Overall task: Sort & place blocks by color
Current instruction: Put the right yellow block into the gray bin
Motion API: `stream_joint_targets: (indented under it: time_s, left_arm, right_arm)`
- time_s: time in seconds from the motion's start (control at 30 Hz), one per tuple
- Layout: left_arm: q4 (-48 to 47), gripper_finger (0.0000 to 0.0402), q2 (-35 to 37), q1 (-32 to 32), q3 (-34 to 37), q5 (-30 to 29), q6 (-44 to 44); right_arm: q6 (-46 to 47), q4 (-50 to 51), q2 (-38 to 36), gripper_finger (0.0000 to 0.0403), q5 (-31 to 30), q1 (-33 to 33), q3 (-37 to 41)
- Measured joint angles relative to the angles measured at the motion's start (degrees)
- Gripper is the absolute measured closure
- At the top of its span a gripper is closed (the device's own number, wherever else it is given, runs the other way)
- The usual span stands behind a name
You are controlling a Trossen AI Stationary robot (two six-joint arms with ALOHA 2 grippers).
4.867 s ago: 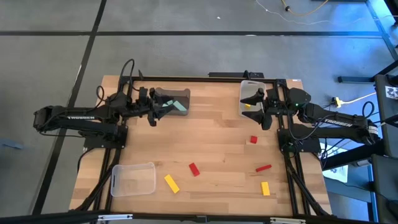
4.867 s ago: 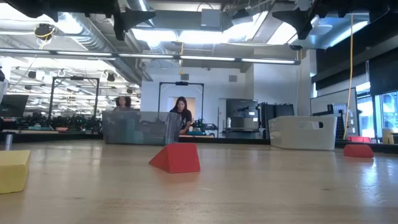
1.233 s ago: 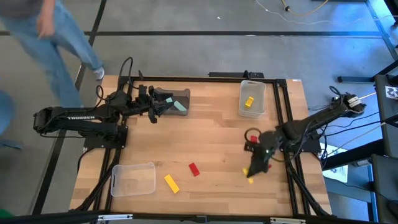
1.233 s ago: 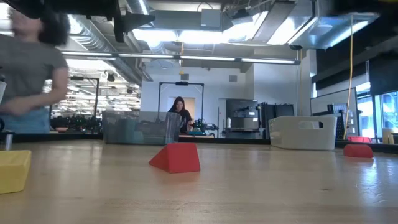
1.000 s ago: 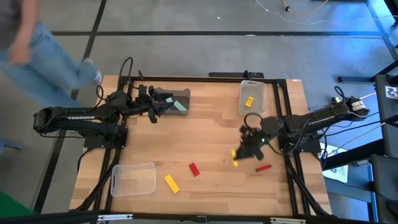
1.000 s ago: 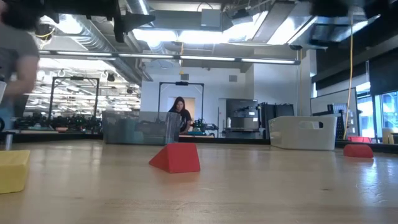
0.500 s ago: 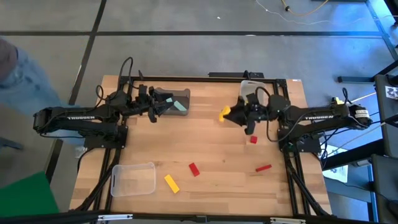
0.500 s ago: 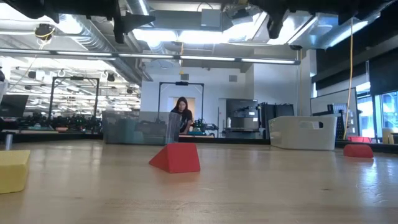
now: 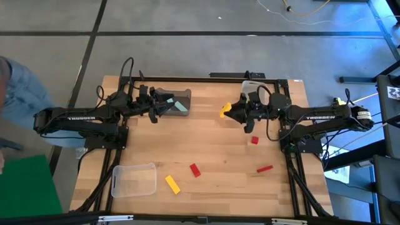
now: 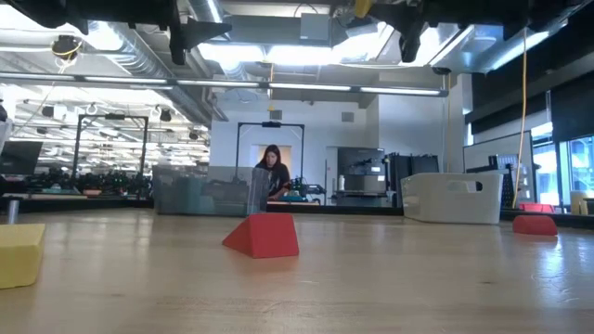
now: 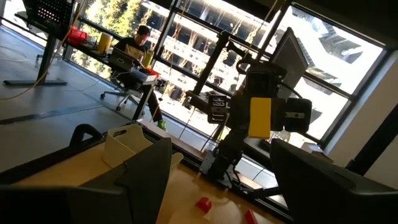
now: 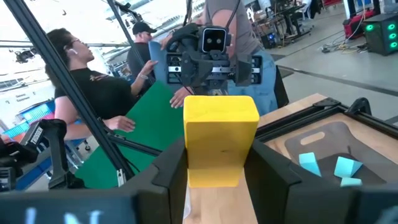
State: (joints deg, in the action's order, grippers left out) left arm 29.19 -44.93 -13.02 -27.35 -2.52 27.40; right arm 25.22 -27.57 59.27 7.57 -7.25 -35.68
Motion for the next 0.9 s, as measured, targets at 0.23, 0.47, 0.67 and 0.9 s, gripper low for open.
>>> stream_joint_targets:
  time_s: [0.23, 0.47, 0.67, 0.9]
  left_arm:
    - [0.0, 0.0137, 0.0, 0.0, 0.0, 0.0, 0.1]
    - [0.0, 0.0137, 0.0, 0.0, 0.0, 0.0, 0.8]
    - [0.0, 0.0137, 0.0, 0.0, 0.0, 0.0, 0.8]
    - [0.0, 0.0137, 0.0, 0.0, 0.0, 0.0, 0.8]
  right_arm:
    - [1.4, 1.3, 0.0, 0.0276, -0.3, -0.2, -0.1]
    - [0.4, 41.6, 2.6, 0.0276, -6.3, -8.1, -15.3]
    - [-3.5, 70.3, 9.1, 0.0276, -11.2, -20.6, -24.1]
    - [-7.9, 76.5, 15.6, 0.0276, -11.1, -33.5, -19.1]
